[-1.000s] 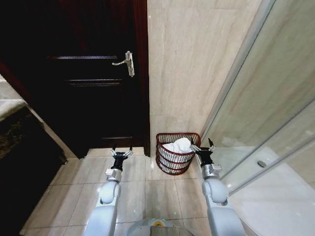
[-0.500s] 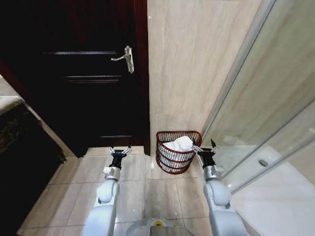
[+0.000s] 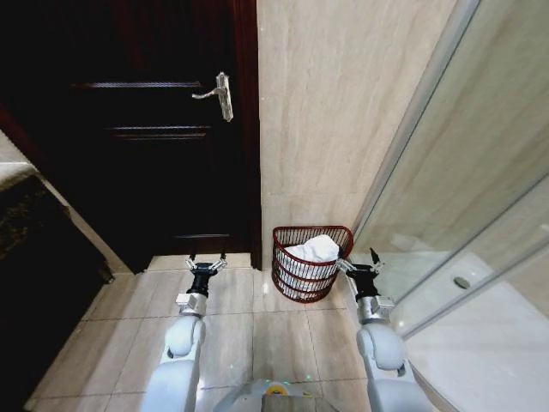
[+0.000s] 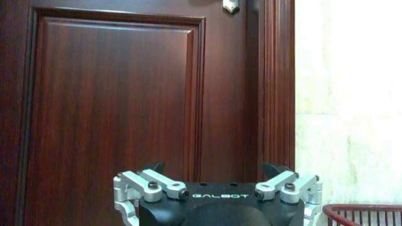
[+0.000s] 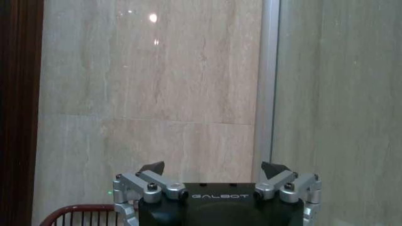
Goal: Discard the used towel into the hamper.
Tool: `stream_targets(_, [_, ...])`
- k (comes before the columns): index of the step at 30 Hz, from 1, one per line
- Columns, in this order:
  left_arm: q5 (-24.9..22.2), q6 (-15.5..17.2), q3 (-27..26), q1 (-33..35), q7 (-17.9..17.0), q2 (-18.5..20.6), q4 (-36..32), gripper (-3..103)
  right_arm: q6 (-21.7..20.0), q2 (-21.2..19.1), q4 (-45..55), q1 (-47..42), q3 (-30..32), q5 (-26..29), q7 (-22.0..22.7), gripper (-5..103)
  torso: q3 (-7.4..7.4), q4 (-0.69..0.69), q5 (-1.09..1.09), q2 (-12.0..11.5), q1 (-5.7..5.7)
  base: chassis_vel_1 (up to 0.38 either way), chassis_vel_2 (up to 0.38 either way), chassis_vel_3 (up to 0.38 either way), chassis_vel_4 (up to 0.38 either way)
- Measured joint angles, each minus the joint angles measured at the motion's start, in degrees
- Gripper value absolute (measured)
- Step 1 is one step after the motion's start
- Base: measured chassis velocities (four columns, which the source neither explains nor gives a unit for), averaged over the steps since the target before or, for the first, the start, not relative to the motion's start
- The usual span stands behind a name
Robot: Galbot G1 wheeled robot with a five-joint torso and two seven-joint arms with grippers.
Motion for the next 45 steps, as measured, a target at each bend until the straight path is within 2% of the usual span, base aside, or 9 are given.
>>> stream_targets(18, [-1.06,-0.03,0.48,-0.91,3.02,1.91,2.36,100,2.50,0.83,-0.99,-1.15,0.45,-2.18,1.18,100,-2.28,0.00,0.00,-3.45,-1.18,0.000,0.000,0.000,0.000])
stream_targets(29, [-2.37,-1.27,0.80,-1.89,3.77,1.12,4.96,100,2.62,1.29,-0.91,-1.39,0.30,-2.97,1.39,100,-3.57,0.00,0.00,-5.44,-1.88,0.000,0.000,0.000,0.000])
stream_targets(31, [-2.75,-2.27,0.65,-1.97,3.75,1.43,5.10,100,2.78,1.70,-1.28,-1.45,0.07,-3.38,1.59,100,-3.85,0.00,0.01,-5.86,-2.01,0.000,0.000,0.000,0.000])
stream_targets(45, [-2.64,-3.01,1.05,-2.36,3.81,1.30,5.31,100,2.38,1.65,-1.79,-1.13,0.08,-3.67,1.75,100,-3.92,0.00,0.00,-5.96,-2.03,0.000,0.000,0.000,0.000])
